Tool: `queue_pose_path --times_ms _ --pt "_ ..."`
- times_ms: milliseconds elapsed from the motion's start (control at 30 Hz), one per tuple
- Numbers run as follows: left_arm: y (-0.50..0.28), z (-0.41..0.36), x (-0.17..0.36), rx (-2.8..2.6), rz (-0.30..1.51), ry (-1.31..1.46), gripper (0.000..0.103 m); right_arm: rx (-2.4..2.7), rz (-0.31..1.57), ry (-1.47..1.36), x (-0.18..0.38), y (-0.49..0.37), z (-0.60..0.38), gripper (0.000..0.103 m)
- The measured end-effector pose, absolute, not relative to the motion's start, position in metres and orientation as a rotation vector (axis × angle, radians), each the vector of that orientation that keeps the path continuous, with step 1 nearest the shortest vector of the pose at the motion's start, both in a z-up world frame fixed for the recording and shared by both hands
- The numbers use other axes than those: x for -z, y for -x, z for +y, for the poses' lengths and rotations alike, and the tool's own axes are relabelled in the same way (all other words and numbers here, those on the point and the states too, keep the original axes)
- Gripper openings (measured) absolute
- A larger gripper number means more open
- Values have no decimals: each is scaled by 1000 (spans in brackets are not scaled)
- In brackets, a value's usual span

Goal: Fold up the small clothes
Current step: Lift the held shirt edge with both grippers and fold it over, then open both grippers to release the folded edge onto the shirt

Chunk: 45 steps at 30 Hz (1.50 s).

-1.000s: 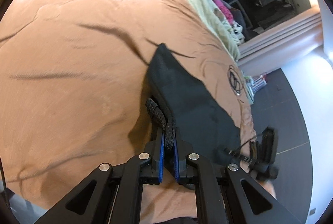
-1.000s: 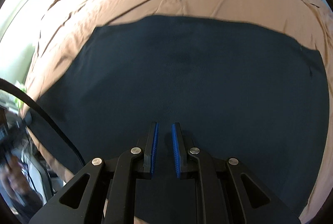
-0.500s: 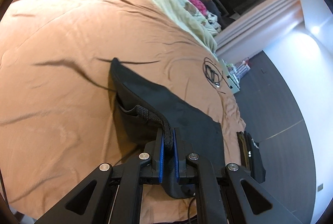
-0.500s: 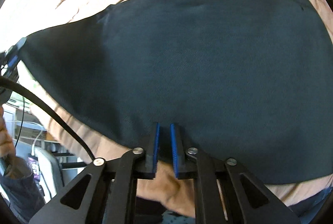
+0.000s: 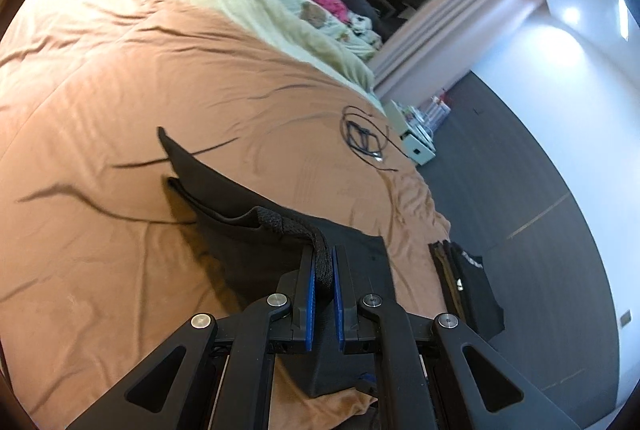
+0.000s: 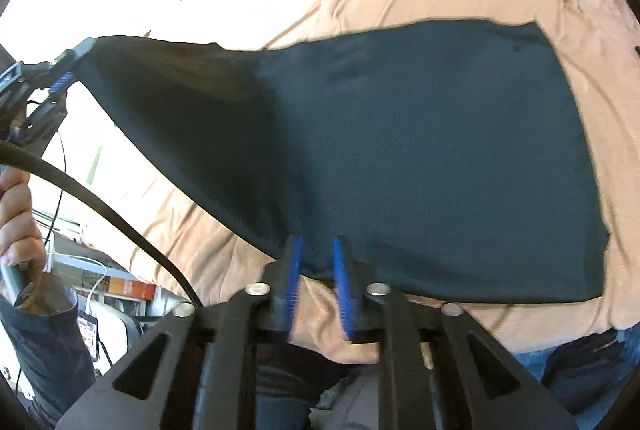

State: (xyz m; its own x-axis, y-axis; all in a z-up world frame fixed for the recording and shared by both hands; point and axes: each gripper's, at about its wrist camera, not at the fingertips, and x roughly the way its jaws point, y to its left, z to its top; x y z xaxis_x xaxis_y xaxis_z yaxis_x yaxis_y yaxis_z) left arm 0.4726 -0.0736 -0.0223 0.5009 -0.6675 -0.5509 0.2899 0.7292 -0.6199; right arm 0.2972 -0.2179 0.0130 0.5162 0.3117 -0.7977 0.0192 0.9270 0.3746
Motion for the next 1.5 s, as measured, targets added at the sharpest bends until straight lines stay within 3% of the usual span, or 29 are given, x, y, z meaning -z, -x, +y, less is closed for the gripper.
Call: queue_pose_path --times_ms 33,100,600,1100,1133,1267,1500 --pt "-472 -82 18 619 864 474 8 -164 1003 -351 -16 -292 -222 55" --pt "-472 -99 14 638 865 453 8 -128 959 -337 -24 -280 -236 66" --pt "-465 -223 14 775 930 293 8 -54 874 -419 -27 -216 -309 66" --pt "-427 -329 59 957 1074 132 8 -22 883 -473 -15 -178 -342 66" --pt "-423 -335 62 960 1084 97 10 -22 884 -474 -14 -177 -343 66" --pt "-417 -332 69 955 1107 42 48 -30 896 -464 -10 -181 -347 66" --pt "-426 -290 80 818 1120 17 50 -43 929 -358 -11 -198 -344 66"
